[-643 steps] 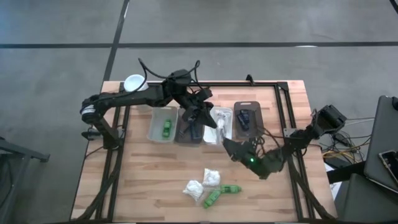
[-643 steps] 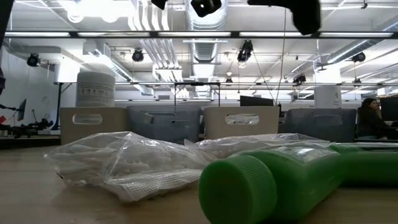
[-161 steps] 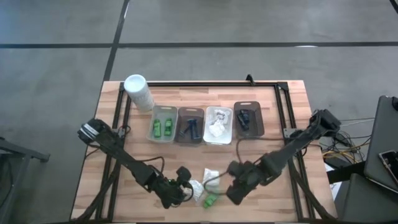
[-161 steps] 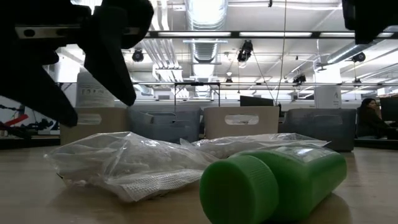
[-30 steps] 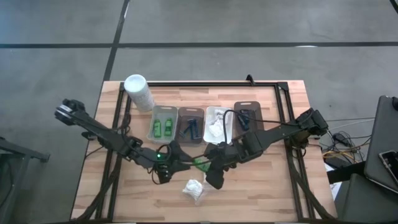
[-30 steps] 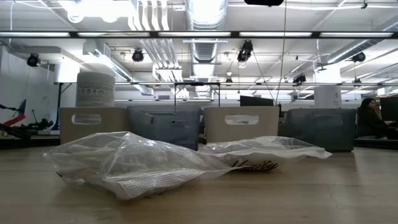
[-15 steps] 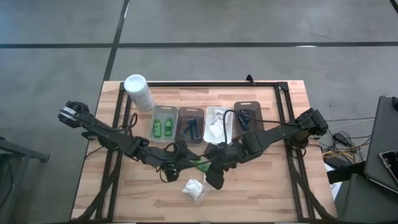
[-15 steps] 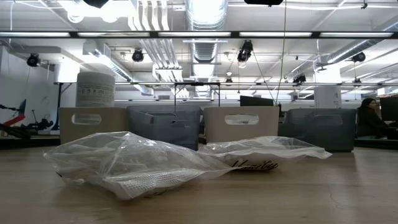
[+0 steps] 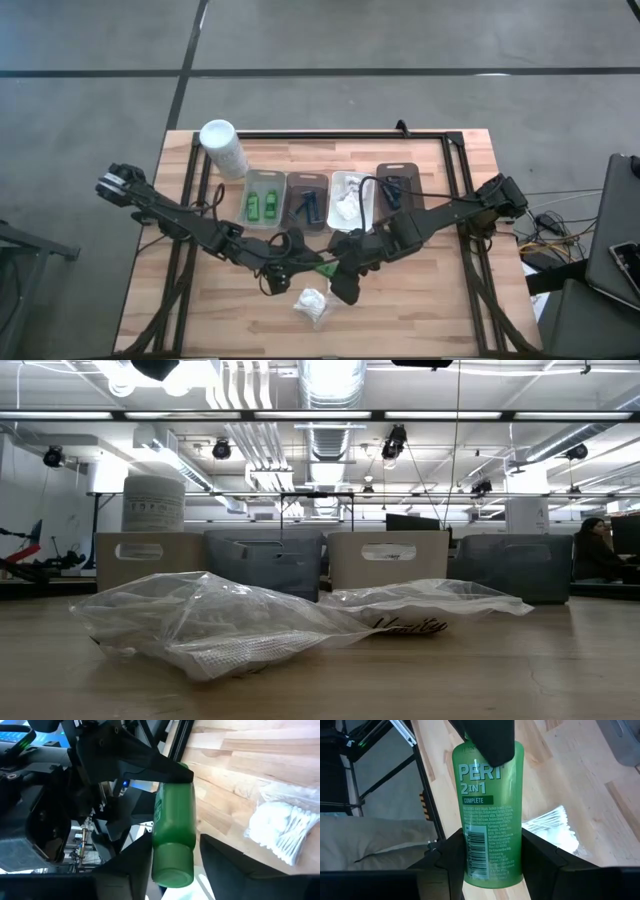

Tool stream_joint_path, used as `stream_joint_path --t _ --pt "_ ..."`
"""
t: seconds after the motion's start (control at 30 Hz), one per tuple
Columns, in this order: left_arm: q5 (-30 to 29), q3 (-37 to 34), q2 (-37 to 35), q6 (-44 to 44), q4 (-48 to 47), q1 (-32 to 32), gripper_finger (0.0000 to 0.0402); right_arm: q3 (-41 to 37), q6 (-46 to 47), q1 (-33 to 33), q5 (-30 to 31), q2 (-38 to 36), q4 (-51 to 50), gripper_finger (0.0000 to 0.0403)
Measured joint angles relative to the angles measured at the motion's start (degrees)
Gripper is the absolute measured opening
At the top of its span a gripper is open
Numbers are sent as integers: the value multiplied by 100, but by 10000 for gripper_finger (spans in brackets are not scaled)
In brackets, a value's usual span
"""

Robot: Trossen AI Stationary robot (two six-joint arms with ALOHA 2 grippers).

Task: Pick & Place Travel size toiletries
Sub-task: Put the green shampoo into the gray bin

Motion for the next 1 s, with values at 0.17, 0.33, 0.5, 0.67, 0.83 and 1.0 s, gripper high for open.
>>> stream_joint_path --t 0.17,0.33,0.5,0.67,0.83,1.0 --pt "52 -2 2 70 175 0 145 -2 -2 0 -7 -9 34 149" --pt "170 -15 4 94 247 -4 144 -2 -4 -6 -24 -13 58 147" --pt "136 -15 4 90 186 -4 131 -4 -15 -17 -14 -13 51 152" --pt "-216 -15 -21 73 104 -11 108 -4 43 -30 54 -13 39 193" --pt "-491 -15 -68 16 36 -9 105 -4 87 -35 108 -13 60 240" --pt "-877 -15 -171 -264 -282 -9 103 -4 92 -37 174 -116 28 284"
